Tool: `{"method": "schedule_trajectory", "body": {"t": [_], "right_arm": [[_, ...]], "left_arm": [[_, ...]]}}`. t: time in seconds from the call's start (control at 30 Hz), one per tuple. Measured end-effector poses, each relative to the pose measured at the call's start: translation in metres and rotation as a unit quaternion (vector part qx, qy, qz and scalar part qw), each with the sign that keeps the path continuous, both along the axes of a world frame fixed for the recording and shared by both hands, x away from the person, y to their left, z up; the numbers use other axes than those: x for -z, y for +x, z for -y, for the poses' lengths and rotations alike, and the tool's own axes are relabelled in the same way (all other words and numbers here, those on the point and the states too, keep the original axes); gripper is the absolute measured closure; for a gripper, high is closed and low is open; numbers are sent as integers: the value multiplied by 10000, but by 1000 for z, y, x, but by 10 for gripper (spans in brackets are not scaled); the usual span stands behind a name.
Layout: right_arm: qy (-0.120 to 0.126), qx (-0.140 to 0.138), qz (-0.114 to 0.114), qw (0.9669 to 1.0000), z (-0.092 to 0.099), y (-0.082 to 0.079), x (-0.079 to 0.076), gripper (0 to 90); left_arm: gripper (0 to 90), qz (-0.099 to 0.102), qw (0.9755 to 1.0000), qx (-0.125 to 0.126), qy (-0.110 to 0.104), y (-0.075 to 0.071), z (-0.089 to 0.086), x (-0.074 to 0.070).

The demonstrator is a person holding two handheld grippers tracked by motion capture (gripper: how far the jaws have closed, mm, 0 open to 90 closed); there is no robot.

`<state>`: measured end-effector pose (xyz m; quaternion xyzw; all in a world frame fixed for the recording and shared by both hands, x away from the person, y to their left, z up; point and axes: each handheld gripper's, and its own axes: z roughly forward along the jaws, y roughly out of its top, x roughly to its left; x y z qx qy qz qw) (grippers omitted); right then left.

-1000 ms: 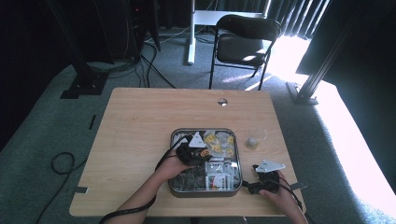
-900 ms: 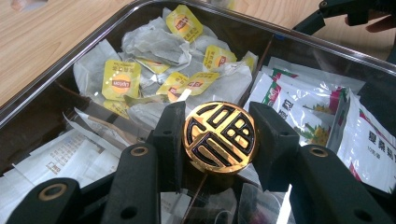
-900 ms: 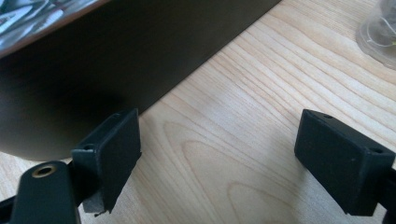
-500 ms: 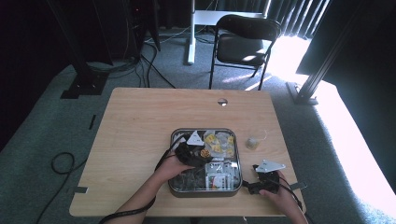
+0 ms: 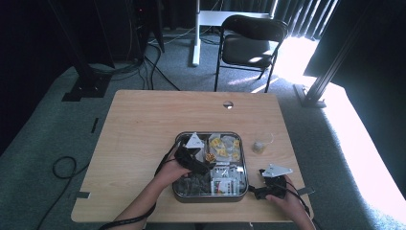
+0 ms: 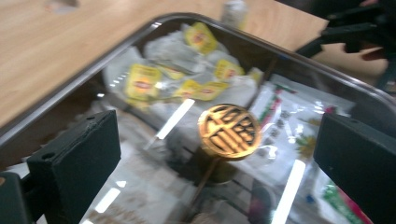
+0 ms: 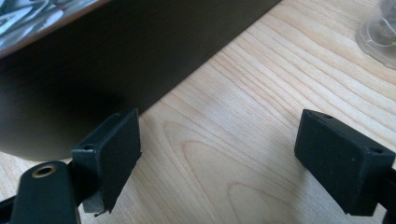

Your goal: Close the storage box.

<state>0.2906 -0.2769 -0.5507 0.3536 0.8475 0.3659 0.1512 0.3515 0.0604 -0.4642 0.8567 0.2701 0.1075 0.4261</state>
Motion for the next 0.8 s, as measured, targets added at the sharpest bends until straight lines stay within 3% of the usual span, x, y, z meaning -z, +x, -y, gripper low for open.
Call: {"method": "schedule_trajectory", "body": {"t": [0.17,0.23,0.53,0.8], "right_arm": [[-1,-3,6,10000,0,0,0,140],[-1,-4,7,10000,0,0,0,140],[-2,-3,8,10000,0,0,0,140],[-1,-2,0,10000,0,0,0,140]], "left_arm": [[10,228,9992,-306,-81,0,-13,-1],[11,177,9991,-361,-160,1,-18,-1],[11,358,9971,-665,-125,-1,-36,1],[11,481,9929,-1058,-241,0,-62,1]]}}
